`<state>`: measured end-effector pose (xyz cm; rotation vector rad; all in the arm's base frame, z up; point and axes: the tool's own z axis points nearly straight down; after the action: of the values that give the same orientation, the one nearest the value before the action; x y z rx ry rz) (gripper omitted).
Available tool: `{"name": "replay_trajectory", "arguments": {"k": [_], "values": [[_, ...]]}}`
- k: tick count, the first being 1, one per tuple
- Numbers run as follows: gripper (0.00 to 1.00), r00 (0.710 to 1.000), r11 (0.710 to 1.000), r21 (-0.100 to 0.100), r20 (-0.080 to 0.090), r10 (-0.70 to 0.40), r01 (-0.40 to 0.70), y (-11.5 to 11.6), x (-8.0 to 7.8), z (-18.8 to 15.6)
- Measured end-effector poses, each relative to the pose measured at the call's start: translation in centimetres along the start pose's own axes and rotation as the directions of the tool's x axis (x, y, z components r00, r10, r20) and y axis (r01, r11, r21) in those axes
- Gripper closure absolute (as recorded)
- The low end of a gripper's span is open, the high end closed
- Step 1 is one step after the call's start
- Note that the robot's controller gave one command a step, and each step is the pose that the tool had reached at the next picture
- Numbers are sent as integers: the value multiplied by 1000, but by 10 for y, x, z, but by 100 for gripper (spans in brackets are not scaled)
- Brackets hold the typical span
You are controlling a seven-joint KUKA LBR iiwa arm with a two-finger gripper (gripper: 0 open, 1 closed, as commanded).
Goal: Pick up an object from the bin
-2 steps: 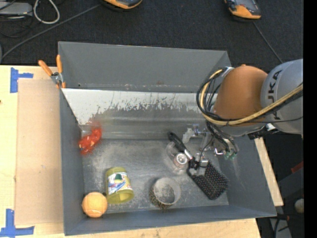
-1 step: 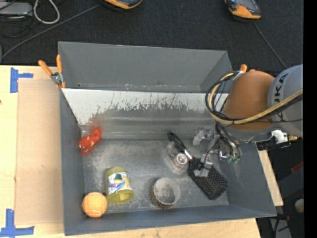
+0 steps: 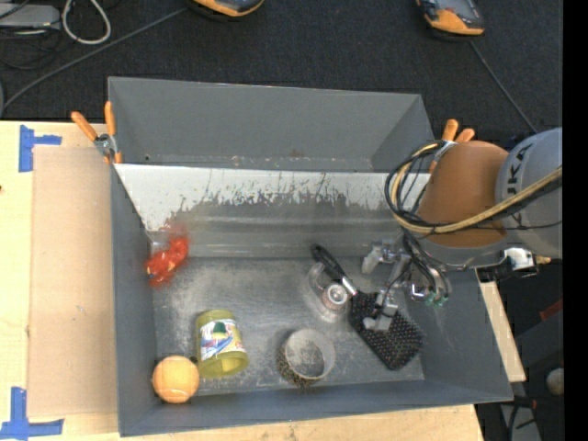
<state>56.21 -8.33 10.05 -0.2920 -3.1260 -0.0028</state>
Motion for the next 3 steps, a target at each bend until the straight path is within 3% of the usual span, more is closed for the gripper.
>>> {"name": "replay_trajectory", "arguments": {"k": [1, 2, 3], "values": [[0, 987, 987, 0, -4, 160, -160, 3, 3, 19], [100, 992, 992, -2, -3, 126, -126, -2, 5, 19], [100, 992, 992, -2, -3, 125, -125, -2, 5, 19]]}}
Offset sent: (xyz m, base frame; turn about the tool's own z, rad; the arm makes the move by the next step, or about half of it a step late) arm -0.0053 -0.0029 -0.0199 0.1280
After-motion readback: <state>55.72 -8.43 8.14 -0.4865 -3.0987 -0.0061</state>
